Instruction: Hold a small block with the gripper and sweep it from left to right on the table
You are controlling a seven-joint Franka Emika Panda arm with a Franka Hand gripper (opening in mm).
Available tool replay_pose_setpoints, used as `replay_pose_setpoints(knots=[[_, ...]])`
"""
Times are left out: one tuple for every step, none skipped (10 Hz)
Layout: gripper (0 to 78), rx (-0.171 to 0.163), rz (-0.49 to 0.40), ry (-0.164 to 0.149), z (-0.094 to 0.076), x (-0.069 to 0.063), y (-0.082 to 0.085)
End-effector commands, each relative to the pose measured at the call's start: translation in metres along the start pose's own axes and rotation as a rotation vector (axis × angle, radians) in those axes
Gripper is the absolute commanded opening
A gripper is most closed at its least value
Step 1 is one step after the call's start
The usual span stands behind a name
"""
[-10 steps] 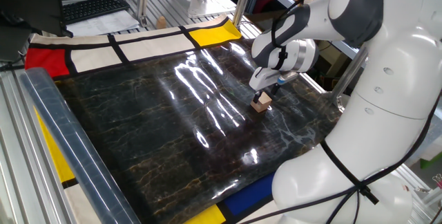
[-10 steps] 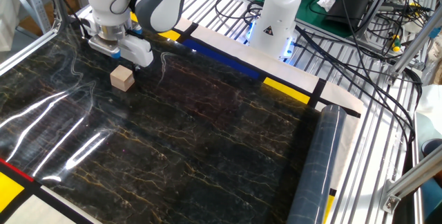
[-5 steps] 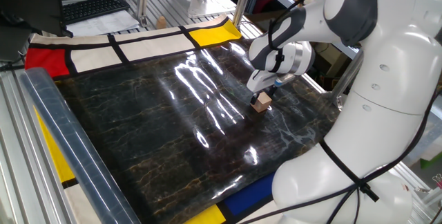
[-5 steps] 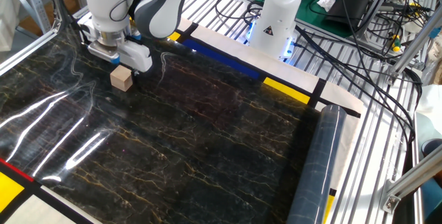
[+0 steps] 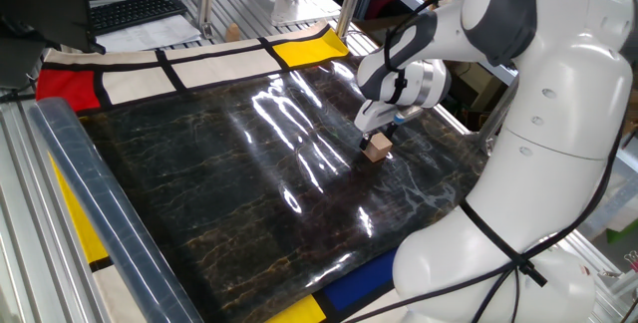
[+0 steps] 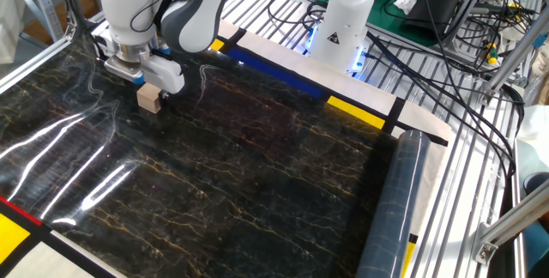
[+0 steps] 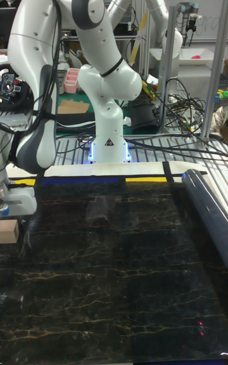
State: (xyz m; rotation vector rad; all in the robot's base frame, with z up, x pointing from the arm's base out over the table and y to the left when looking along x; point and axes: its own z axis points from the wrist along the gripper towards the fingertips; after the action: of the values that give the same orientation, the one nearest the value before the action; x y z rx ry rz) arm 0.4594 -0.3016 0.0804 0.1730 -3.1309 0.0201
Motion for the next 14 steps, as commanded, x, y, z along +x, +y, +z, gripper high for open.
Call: replay_pose_setpoints(knots=[[77.4, -0.002, 0.003, 0.004, 0.005, -0.002, -0.001], [77.4, -0.003, 0.003, 0.008, 0.006, -0.002, -0.002], [77.4, -0.004, 0.006, 0.012, 0.007, 0.0, -0.003], [77.4, -0.004, 0.007, 0.012, 0.009, 0.002, -0.003], [77.4, -0.005, 0.009, 0.012, 0.01, 0.005, -0.003], [77.4, -0.005, 0.01, 0.012, 0.01, 0.006, -0.003], [77.4, -0.005, 0.01, 0.014, 0.009, 0.008, -0.002], [77.4, -0.005, 0.01, 0.017, 0.008, 0.009, -0.002], [77.4, -0.004, 0.01, 0.017, 0.008, 0.009, -0.003], [77.4, -0.005, 0.009, 0.017, 0.008, 0.009, -0.003], [77.4, -0.005, 0.01, 0.025, 0.008, 0.009, -0.002], [77.4, -0.005, 0.01, 0.025, 0.008, 0.01, -0.002], [77.4, -0.004, 0.015, 0.025, 0.011, 0.012, 0.0], [77.4, -0.004, 0.015, 0.025, 0.011, 0.012, 0.0]])
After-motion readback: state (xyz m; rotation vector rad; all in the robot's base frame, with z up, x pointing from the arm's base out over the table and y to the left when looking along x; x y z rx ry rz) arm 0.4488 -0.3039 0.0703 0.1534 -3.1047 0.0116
